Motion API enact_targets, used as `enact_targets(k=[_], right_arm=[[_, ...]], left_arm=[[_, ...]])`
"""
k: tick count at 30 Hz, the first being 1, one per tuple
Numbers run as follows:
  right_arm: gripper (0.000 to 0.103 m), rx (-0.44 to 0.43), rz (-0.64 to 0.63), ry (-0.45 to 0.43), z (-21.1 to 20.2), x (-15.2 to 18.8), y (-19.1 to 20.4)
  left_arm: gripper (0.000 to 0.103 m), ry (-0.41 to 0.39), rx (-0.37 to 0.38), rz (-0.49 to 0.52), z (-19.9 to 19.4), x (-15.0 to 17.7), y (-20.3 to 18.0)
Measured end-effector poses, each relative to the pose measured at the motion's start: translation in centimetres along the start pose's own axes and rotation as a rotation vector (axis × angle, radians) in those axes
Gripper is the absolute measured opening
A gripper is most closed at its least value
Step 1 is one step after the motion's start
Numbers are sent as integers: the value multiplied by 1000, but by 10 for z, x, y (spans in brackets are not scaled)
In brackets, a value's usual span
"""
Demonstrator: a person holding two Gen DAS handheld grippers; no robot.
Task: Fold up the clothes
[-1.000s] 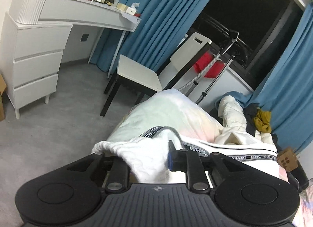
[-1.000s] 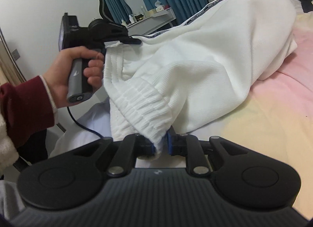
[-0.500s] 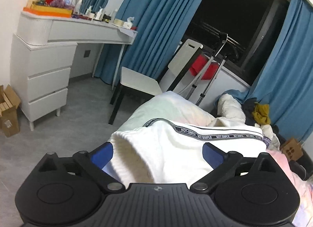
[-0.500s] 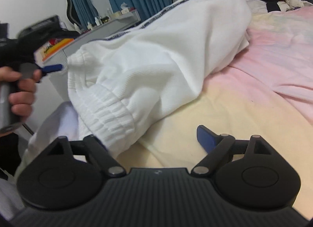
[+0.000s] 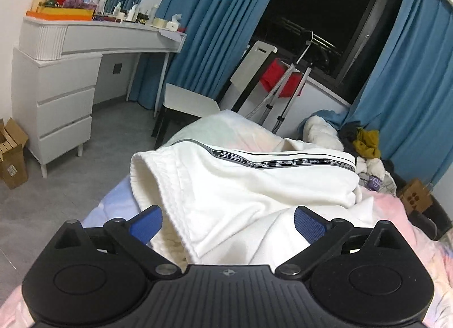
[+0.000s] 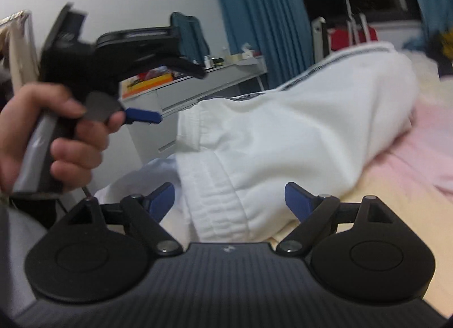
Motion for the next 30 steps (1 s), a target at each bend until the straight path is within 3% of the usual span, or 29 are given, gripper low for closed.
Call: enact_targets(k=[5,9,16,20,24,26,30], right_arm=[[86,44,-4,-24,-14,-17,-3],[86,135,41,-44,-41,-43,-32],[86,375,120,-107,-124,-103,-106],[86,485,231,-171,-164,-103,-157],[86,602,342,-206,-177,-86,-205],[86,624,360,-217,-175,-83,-222],[86,595,433,-223,-170,-77,-251]], left_arm=[[101,-31,19,20,-3,-7,-7],[99,-67,69,147,-1,-15,-39],[97,-82,219,404,33,-13,-167],[92,-70,265,587,75,2,-255],[88,-65,266,739,125,21,-332],[85,-50,220,811,162,28,-362],[68,16,96,933,243,43,-409]])
Point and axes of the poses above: each gripper's, at about its wrist camera, not at the fingertips, and z roughly the way its jaws point, y to its left, x to its underside, the point moved 2 cm from there along z, roughly the way its jaws point, and after that the axes turned 3 degrees about z, right-handed, at the moved point
